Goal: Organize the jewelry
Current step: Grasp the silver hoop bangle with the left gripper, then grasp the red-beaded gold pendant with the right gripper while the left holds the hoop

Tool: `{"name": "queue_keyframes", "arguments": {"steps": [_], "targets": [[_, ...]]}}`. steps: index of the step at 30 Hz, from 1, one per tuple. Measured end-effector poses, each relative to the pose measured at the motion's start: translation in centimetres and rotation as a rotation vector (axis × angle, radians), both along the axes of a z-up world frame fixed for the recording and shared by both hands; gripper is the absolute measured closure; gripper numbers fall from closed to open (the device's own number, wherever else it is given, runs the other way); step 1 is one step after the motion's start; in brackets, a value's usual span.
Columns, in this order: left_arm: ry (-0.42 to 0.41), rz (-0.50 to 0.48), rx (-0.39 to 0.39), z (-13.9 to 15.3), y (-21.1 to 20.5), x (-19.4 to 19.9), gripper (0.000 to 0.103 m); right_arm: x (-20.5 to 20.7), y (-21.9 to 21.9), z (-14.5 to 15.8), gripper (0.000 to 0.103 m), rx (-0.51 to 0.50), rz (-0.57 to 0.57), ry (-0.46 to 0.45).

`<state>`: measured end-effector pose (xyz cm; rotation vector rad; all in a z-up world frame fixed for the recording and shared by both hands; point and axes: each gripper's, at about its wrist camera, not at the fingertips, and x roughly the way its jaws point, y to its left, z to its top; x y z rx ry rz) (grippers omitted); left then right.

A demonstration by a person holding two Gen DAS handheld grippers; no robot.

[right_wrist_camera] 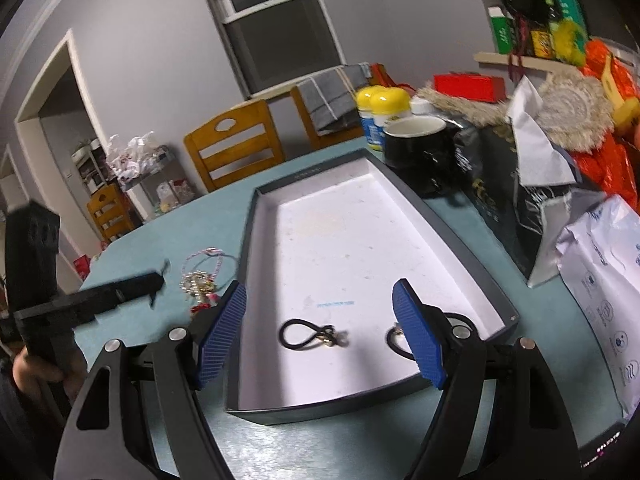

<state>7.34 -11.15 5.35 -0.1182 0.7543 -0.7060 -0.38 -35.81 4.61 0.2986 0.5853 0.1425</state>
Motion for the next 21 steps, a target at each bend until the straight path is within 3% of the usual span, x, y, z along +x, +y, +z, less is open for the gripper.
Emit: {"name": "queue_keyframes", "arguments": {"steps": [5,9,13,17,19,21], "targets": [[-0.061,0.042,-0.075,2.7,2.5,-0.5,0.051,-0.7,1.6,0.8,0.028,0.031,0.111,-0.044],[-0.072,0.099,-0.103,3.2,4.7,-0.2,0.051,-1.8,5.0,2.1,0.028,-0.049,0.226,-0.094],[-0.072,0.160,-0.103,2.9,6.4,0.3,0.051,-1.0,9.9,1.7,0.031,-0.168,0.326,-0.025],[-0.058,0.183,-0.096,2.0,7.2,0.9,0.051,1.2,13.5,-0.1,0.047,-0.271,0.354,0.075],[-0.039,0.191,-0.127,1.5,8.0,1.3,0.051,2.6,14.6,-1.0,0.050,-0.288,0.336,0.125],[-0.029,0.204,-0.135,1.1,8.6,1.5,0.051,3.6,15.1,-1.8,0.060,-0.300,0.317,0.151]]}}
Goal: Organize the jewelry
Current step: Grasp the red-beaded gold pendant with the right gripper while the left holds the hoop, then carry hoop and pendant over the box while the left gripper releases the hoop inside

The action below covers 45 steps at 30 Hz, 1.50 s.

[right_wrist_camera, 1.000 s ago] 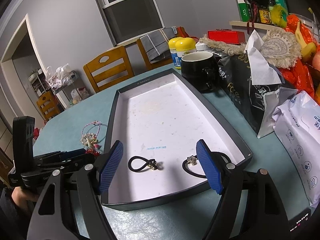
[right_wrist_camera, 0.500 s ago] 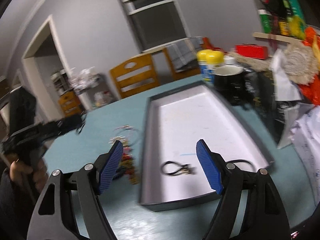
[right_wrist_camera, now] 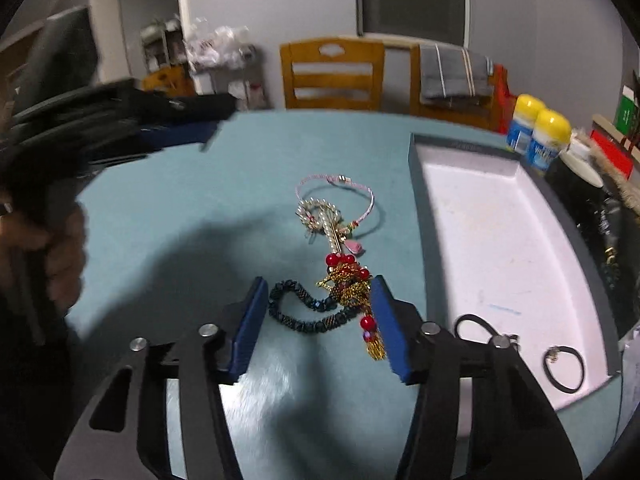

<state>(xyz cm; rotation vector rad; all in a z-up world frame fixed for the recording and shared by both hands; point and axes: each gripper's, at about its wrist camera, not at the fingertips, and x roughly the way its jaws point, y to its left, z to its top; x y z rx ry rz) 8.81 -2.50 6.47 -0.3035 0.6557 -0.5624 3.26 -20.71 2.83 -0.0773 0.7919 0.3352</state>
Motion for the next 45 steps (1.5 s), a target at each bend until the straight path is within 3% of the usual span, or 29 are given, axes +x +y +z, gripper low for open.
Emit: {"name": "queue_keyframes", "arguments": {"steps": [4,6,7,13,16,20,27,30,34,40,45], "targets": [[0.009,0.001,-0.035,-0.3,0.9,0.1,0.051,1.4,0.5,-0.9,0.067,-0.035,-0.036,0.019],[0.007,-0.002,-0.040,-0.3,0.9,0.1,0.051,1.9,0.7,-1.4,0.082,-0.047,-0.041,0.034],[0.008,-0.005,-0.044,-0.3,0.9,0.1,0.051,2.3,0.7,-1.8,0.084,-0.054,-0.045,0.046],[0.011,-0.013,-0.054,-0.5,0.8,0.1,0.051,2.9,1.1,-2.2,0.084,-0.086,-0.052,0.050],[0.012,-0.017,-0.051,-0.5,0.7,0.1,0.051,2.9,1.0,-2.2,0.092,-0.096,-0.069,0.047],[0.006,-0.006,-0.035,-0.5,0.4,0.1,0.051,2.5,0.2,-1.7,0.094,-0.054,-0.087,0.030],[-0.017,-0.009,-0.002,0.0,-1.1,-0.1,0.051,0.6,-2.9,2.1,0.094,0.108,-0.106,-0.131],[-0.053,0.003,0.035,0.6,-1.8,-0.6,0.051,-0.8,-4.7,4.4,0.094,0.189,-0.129,-0.242],[-0.116,0.004,0.035,2.5,-2.4,-1.5,0.051,-1.9,-7.1,6.3,0.094,0.305,-0.154,-0.323],[-0.218,-0.007,0.019,4.5,-4.6,-3.2,0.051,-3.2,-9.6,8.2,0.094,0.362,-0.189,-0.414],[-0.247,-0.024,0.046,5.2,-7.2,-3.9,0.051,-3.4,-11.2,8.8,0.094,0.380,-0.227,-0.444]]}}
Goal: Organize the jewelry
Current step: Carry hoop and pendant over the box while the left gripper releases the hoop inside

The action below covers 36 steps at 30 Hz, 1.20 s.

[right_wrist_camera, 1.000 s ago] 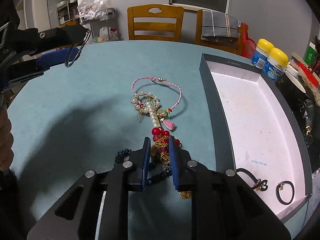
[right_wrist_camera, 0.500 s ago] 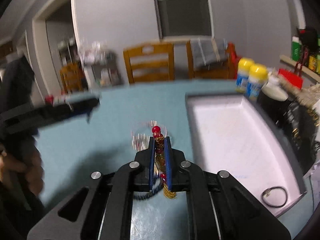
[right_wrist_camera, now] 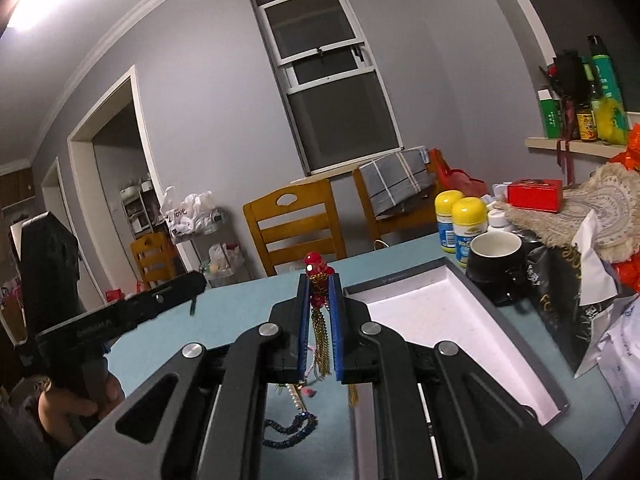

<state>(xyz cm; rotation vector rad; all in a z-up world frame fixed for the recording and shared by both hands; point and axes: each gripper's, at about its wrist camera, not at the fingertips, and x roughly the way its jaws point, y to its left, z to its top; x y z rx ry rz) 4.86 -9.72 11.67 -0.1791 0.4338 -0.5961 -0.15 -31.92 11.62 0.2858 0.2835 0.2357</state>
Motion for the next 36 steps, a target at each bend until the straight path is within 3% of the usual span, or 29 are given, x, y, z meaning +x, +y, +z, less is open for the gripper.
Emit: {"name": "queue_keyframes", "arguments": {"steps": [12,20,25,36], "targets": [[-0.019,-0.067,0.004,-0.3,-3.3,-1.0,0.051,-1.4,-4.0,0.8,0.094,0.033,-0.061,-0.042],[-0.007,-0.076,0.011,-0.5,-3.8,-0.9,0.051,-1.6,-6.6,0.0,0.094,0.075,-0.092,-0.007],[0.024,-0.123,0.011,-1.3,-5.1,-0.6,0.051,-0.6,-6.5,-0.6,0.094,0.055,-0.083,0.053],[0.100,-0.224,0.164,-5.7,-11.2,-1.1,0.051,1.8,-7.5,-3.6,0.094,0.029,-0.163,0.234]]}}
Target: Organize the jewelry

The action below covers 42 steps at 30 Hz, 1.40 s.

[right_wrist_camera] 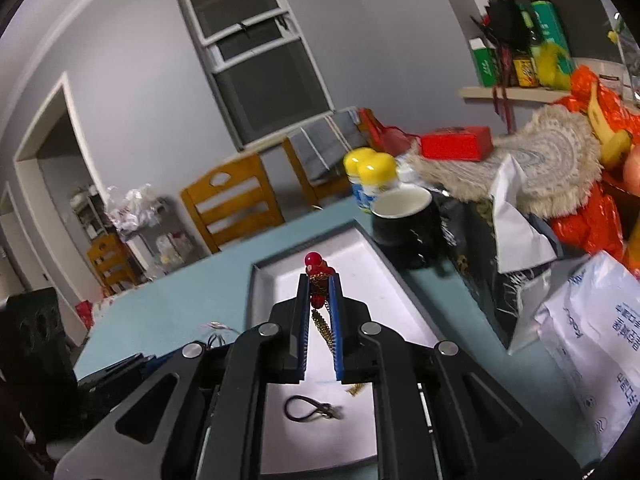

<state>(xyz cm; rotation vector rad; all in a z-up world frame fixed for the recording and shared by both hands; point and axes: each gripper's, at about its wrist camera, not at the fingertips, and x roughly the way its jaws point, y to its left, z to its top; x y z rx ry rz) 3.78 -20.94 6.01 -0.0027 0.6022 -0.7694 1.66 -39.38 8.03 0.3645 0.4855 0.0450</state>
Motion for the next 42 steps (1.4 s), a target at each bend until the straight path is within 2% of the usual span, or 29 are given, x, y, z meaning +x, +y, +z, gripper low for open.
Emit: {"name": "queue_keyframes", "arguments": {"steps": [5,9,20,28,35,37,39,42], "targets": [[-0.005,-0.007,0.072,-0.8,-1.0,-0.2,0.051,0.7,-0.1,-0.9,0.094,0.003,0.002,0.063],[-0.011,-0.023,0.087,-1.0,-1.6,-0.4,0.051,1.1,0.6,-1.3,0.094,-0.018,0.021,0.091],[-0.044,-0.057,0.203,-2.1,-3.8,-0.9,0.051,2.0,0.3,-3.3,0.094,0.011,0.037,0.192],[-0.040,-0.046,0.194,-2.0,-3.2,-0.6,0.050,2.4,0.0,-3.7,0.093,0.026,0.046,0.211],[-0.043,-0.008,0.170,-1.4,-1.7,-0.2,0.035,2.5,0.5,-3.8,0.093,0.008,0.063,0.222],[-0.047,0.007,0.169,-1.1,-0.9,0.1,0.034,2.5,0.6,-3.8,0.091,0.009,0.064,0.225],[-0.052,0.023,0.177,-1.0,-0.2,0.4,0.032,2.5,0.6,-3.7,0.078,0.004,0.059,0.221],[-0.032,0.037,0.201,-1.0,1.4,1.1,0.029,2.4,0.6,-3.6,0.076,-0.002,0.059,0.214]]}}
